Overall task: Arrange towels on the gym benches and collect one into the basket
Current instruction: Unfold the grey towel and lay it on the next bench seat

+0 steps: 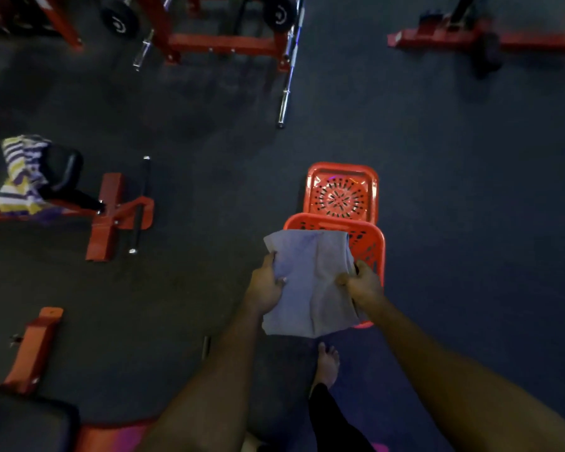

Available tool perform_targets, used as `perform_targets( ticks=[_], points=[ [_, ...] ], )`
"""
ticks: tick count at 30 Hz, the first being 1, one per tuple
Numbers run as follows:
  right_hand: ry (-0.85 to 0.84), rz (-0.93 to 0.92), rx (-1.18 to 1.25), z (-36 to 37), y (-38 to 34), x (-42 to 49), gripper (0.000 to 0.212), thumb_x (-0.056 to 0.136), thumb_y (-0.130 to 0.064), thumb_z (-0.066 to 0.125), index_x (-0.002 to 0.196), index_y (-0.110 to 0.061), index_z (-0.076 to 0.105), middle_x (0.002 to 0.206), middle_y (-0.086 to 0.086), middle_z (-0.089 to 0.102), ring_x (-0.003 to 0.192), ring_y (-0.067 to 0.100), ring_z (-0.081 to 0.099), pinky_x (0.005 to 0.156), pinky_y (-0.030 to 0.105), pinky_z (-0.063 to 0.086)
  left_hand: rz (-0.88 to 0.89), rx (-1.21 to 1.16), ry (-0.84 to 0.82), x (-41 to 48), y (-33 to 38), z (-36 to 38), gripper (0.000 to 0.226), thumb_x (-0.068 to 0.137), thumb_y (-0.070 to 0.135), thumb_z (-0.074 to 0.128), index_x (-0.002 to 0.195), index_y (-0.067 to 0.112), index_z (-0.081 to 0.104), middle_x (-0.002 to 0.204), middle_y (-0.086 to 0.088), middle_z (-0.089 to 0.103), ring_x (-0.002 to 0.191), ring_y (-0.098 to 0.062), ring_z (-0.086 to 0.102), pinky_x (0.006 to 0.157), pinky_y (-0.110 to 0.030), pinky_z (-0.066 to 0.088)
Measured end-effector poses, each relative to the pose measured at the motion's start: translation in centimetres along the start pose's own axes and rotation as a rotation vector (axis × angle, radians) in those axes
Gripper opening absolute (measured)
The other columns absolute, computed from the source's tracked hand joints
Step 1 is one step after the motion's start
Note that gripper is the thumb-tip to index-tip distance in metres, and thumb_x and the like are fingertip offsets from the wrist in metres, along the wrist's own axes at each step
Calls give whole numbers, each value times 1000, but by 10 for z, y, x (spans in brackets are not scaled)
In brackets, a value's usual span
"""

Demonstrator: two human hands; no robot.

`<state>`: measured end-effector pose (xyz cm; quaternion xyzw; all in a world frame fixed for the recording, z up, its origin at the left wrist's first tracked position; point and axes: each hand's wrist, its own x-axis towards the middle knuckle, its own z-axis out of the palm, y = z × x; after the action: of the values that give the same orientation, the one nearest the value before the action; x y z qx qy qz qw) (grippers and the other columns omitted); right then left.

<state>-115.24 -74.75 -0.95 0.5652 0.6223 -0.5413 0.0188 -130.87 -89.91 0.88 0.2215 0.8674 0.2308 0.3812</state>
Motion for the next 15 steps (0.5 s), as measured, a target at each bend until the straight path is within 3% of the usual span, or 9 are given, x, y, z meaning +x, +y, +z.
perform_targets(
  ticks=[4,8,15],
  points=[
    [26,35,-85,-16,23,27,29,80,-7,63,108,-12,62,99,8,68,101,34,65,75,33,48,-16,135,38,31,12,23,59,88,31,61,142,20,38,132,-10,59,119,-29,58,103,-44,45],
    [130,192,-272,-31,26,51,41,84,-18,59,122,-4,58,121,23,64,112,41,62,86,38,50,-69,100,17,43,17,20,63,88,16,64,143,2,36,138,-23,51,129,-37,47,106,-39,39],
    [24,12,-331,-14,-51,69,37,80,-27,48,92,-1,72,95,21,72,94,33,68,77,34,50,-24,5,100,42,7,-35,47,90,9,61,134,3,47,119,-19,65,113,-33,61,95,-32,45]
  ],
)
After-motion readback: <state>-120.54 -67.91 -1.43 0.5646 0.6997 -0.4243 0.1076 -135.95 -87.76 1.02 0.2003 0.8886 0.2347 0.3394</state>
